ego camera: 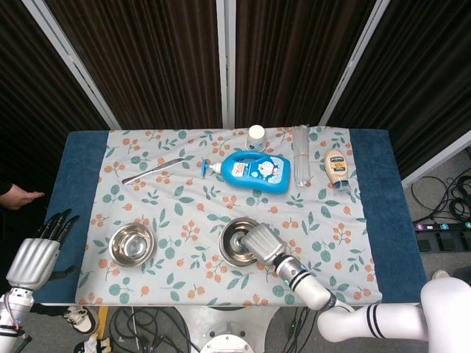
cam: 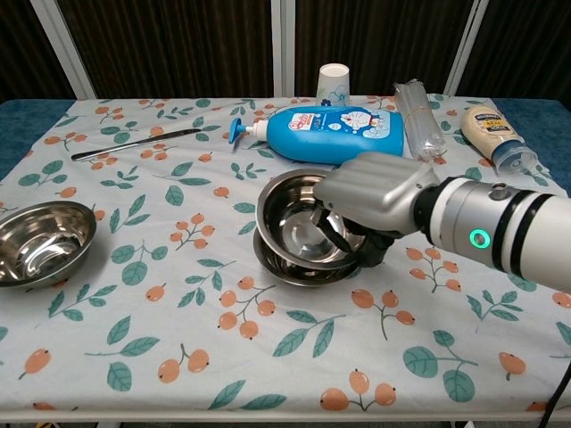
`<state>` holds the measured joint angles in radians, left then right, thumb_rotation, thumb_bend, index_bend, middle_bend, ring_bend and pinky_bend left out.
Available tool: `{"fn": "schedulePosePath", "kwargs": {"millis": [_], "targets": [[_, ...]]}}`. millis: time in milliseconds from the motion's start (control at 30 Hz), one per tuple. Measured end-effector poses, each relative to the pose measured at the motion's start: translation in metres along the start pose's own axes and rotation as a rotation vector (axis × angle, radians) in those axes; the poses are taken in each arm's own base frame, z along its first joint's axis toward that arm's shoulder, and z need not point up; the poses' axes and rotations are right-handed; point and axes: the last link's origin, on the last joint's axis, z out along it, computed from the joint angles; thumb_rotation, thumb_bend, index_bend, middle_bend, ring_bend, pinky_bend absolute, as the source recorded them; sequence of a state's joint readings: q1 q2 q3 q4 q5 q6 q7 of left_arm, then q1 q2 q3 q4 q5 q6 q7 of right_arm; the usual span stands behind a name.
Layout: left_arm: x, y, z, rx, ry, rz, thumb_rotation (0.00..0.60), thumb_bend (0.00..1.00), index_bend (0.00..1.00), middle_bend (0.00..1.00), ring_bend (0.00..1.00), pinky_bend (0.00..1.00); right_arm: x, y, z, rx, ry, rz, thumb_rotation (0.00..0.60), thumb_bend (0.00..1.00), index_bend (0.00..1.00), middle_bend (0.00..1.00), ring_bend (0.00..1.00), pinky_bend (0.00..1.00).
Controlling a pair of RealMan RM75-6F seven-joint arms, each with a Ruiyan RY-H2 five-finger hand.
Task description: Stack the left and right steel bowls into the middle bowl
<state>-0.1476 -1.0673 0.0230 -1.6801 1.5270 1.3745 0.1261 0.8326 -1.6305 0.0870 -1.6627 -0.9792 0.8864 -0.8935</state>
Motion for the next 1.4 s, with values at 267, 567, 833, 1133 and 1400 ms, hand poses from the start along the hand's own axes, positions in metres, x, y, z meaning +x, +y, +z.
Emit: {"fn": "schedulePosePath", "kwargs": {"millis": [267,567,833,1133,1400], "targets": [[0.001,-0.003,-0.001,0.004,0.009,-0.022,0.600,0.10,0.11,0.10,0.10,0.26,0.004,-0.002,0.006,-0.005,0.011,-0.002,0.600,0.00,0.48,1.00,1.00,0.88],[0.002,0.001,0.002,-0.009,0.016,-0.030,0.600,0.10,0.11,0.10,0.10,0.26,0.020,0.004,0.003,-0.014,0.037,0.021,0.600,0.00,0.42,1.00,0.99,0.88],[0.004,0.004,0.004,-0.010,0.014,-0.032,0.600,0.10,0.11,0.10,0.10,0.26,0.046,0.012,-0.009,-0.027,0.086,0.034,0.600,0.00,0.42,1.00,0.99,0.88],[0.004,0.013,0.006,-0.039,-0.010,0.010,0.600,0.11,0.11,0.11,0.10,0.26,0.080,0.036,-0.042,-0.075,0.117,0.050,0.600,0.00,0.42,1.00,0.99,0.88],[0.010,0.030,0.005,-0.114,-0.040,0.118,0.600,0.12,0.25,0.23,0.13,0.31,0.108,0.067,-0.085,-0.160,0.180,0.117,0.600,0.00,0.42,0.97,0.94,0.84]]}}
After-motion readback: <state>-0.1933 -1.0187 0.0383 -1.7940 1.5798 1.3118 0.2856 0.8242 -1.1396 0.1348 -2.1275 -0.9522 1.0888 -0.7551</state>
